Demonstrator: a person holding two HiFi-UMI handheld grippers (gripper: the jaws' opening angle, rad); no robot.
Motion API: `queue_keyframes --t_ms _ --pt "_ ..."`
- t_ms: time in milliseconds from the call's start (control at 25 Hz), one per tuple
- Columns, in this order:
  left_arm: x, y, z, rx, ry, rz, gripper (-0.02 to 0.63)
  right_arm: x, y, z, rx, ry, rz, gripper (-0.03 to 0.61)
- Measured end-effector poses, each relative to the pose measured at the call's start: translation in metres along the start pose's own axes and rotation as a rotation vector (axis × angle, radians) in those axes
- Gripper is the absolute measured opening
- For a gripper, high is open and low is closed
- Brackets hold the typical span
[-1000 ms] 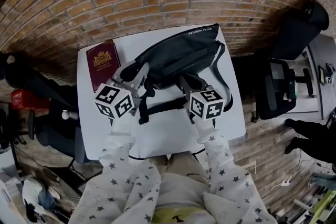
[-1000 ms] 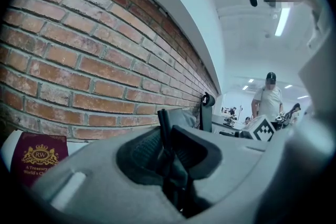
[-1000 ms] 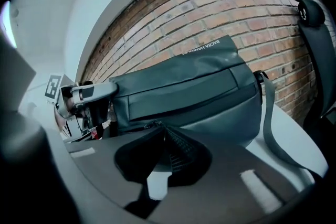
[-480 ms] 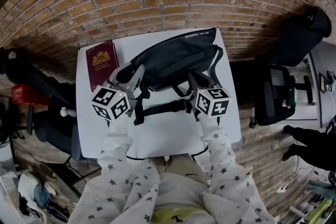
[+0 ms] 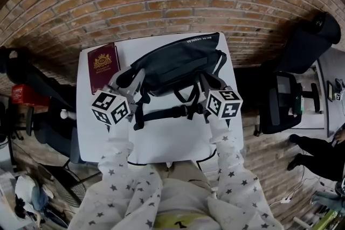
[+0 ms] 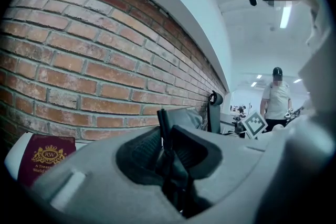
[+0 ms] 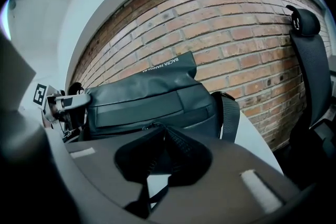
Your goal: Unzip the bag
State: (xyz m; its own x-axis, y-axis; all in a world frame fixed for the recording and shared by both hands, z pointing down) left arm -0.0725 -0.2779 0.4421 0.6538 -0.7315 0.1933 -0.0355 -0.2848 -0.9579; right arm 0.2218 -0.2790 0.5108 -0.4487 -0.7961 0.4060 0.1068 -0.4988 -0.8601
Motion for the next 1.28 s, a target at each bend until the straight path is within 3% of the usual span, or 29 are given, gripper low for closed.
queue_keyframes --t_ms 920,1280 --pt "0.001 -0.001 -0.002 -0.002 0.032 0.001 0.067 -0.013 0.021 0.071 0.059 -0.143 0.039 0.020" --pt "0.001 -0.001 -0.003 0.006 0.033 -0.002 0.072 -0.011 0.021 0.075 0.058 -0.161 0.037 0.020"
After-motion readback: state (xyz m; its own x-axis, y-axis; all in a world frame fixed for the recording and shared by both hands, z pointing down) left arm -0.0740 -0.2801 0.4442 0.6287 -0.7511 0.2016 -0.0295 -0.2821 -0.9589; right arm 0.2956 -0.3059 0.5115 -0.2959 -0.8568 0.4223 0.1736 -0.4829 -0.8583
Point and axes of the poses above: the fingertips, and each gripper's own axes: x forward along the fingers, z to its right, y out of its top, the point moved 8 cm from there along -x, backward along the fingers
